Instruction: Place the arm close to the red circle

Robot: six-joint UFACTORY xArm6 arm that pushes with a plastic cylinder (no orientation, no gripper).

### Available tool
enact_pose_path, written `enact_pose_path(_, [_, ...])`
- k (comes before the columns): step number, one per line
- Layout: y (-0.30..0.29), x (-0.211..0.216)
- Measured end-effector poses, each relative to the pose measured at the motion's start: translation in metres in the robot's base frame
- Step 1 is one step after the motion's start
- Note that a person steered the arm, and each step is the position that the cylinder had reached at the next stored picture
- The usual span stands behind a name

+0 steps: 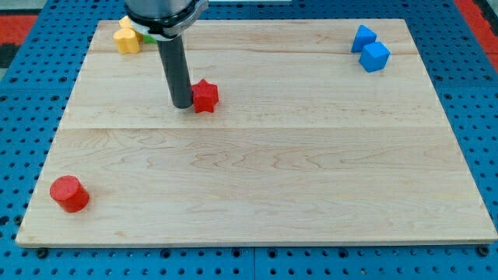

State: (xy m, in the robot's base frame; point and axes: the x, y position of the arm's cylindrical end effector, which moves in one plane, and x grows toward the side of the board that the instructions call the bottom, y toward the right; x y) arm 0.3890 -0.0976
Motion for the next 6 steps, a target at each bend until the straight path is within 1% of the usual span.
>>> enact_pose_path(2, [0.037,-0.029])
enact_pose_path(3, [0.043,-0.030])
enact_pose_path(4, [0.073,-0.037])
enact_pose_path(5, [0.129,-0.034])
enact_pose_path(6, [0.166,-0.027])
